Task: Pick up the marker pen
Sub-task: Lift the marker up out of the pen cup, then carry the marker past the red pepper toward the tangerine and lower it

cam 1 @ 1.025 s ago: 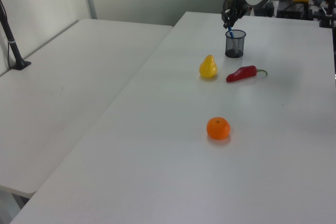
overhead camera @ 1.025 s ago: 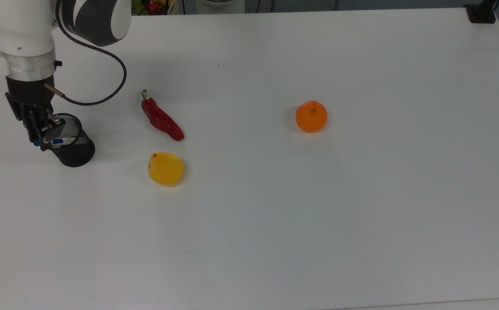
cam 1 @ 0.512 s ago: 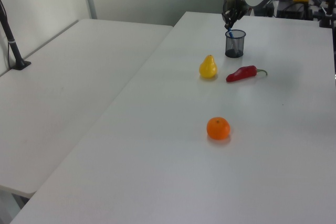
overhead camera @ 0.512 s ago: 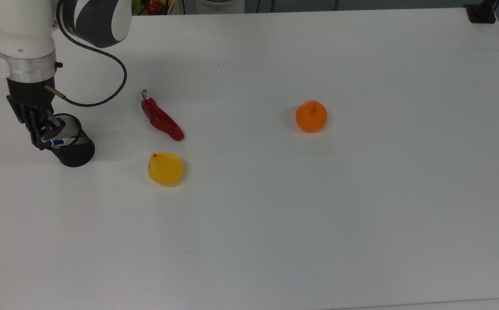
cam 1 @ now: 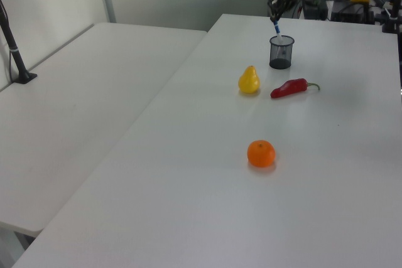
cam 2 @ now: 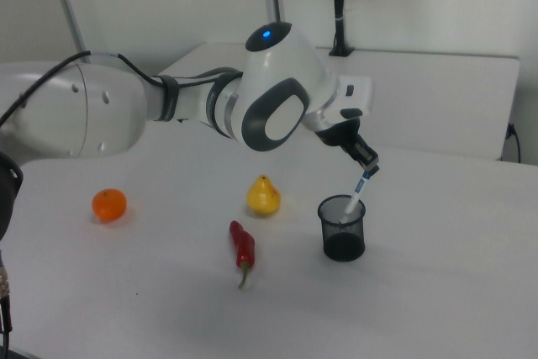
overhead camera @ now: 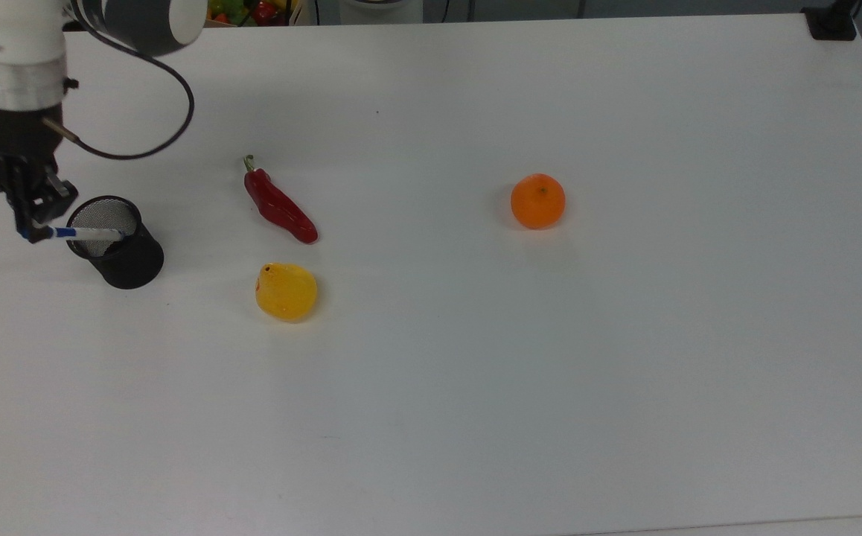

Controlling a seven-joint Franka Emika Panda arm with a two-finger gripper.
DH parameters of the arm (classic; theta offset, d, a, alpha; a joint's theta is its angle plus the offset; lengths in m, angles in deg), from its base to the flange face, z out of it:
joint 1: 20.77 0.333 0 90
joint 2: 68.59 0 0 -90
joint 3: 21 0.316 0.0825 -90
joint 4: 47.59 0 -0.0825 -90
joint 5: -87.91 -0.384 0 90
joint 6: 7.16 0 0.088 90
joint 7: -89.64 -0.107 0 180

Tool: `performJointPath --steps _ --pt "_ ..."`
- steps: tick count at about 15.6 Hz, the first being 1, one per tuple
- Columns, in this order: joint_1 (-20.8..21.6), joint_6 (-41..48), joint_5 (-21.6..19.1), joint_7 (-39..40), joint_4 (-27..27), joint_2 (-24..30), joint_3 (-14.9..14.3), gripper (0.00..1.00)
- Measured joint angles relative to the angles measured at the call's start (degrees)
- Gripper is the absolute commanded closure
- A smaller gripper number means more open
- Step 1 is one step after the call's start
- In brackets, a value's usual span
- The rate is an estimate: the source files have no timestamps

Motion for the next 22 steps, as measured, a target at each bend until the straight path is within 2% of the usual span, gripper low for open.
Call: performJointPath --steps 5,11,17,22 --pt "-0.09 0.50 -0.23 0.00 -1.19 4.22 0.02 0.96" --pt "0.35 16.15 -3.93 1.21 -6.61 5.81 0.73 0.95" --pt "5.49 32.79 -8.14 4.29 -7.12 6.39 1.94 0.95" --pt "10.57 41.83 -8.56 7.89 -7.03 6.50 2.33 0.95"
